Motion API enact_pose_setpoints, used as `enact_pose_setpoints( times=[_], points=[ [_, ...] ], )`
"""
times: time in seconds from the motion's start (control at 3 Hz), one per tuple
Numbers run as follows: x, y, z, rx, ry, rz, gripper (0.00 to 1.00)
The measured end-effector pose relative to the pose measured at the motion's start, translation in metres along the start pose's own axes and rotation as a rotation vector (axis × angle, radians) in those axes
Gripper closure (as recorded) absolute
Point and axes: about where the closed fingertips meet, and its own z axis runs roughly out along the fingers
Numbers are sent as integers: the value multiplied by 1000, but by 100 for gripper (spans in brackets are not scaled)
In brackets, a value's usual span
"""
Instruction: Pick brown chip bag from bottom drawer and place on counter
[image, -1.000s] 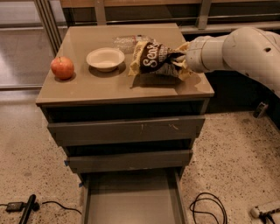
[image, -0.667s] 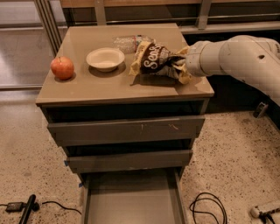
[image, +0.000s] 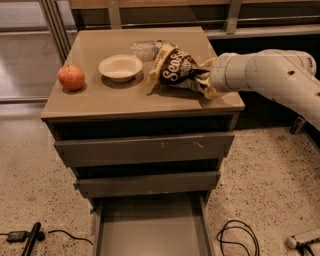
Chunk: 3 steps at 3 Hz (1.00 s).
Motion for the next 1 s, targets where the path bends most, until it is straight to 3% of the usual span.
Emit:
enact_pose_setpoints(
  times=[1.0],
  points=[
    [0,0,0,0,0,0,15]
  ],
)
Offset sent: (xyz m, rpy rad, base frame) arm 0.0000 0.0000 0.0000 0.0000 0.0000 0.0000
